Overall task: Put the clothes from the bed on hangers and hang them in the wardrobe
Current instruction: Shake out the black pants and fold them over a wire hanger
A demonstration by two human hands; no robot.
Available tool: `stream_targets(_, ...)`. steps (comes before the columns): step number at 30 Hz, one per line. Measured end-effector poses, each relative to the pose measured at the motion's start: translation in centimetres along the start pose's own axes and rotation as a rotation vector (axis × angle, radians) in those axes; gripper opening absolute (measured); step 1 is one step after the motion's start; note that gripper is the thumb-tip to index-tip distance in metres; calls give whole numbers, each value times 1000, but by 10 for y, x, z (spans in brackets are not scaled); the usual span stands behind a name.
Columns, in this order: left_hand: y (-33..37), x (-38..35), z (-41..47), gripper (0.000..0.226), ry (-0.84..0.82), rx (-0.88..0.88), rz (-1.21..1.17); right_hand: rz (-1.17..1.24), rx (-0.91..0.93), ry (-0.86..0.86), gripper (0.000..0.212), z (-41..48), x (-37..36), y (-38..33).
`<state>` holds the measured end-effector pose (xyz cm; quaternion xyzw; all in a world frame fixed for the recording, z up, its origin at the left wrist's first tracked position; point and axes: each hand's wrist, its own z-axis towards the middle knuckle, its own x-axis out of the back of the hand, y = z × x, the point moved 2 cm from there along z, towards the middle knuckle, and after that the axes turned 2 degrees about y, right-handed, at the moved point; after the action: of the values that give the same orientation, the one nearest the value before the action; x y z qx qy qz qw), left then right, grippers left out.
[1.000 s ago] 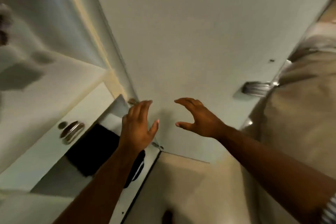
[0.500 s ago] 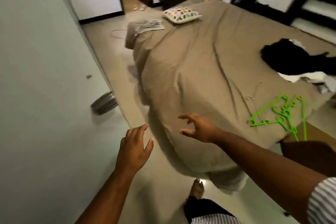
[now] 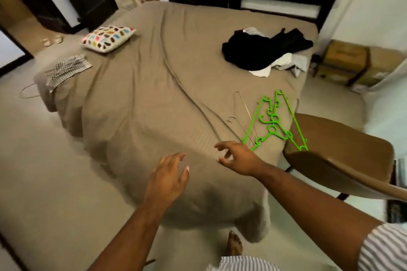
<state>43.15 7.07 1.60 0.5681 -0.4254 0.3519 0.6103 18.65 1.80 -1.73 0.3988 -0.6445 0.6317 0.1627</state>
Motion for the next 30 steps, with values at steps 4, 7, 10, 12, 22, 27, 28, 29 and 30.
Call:
stream_targets(4,35,-17,63,46,-62,-96,-17,2,-89,109,37,24,41,35)
stream_targets(7,54,-23,106,46,-133,-184,14,30,-169,182,33,40,64,52)
stream_targets(10,62,-23,148,47,-173,-246,56,49,-226,240,31,59,76,64)
stream_targets(12,60,-24,178,46,-204,-270,72,60,-259,282,30,75,81,71)
stream_targets(22,-1,-31,379,46,-229,-451,59,72,-470,461,27,199,87,73)
stream_targets(27,-58,-20,488,48,-269,-477,48,32,-578,444,26,276,62,46)
stream_targets(28,-68,-18,509,48,-269,-489,63,14,-582,439,27,291,59,40)
stream_targets(29,-75,-17,528,49,-267,-501,69,6,-589,430,27,304,56,36)
stream_targets(30,-81,-17,551,49,-266,-512,69,13,-598,423,27,320,54,35)
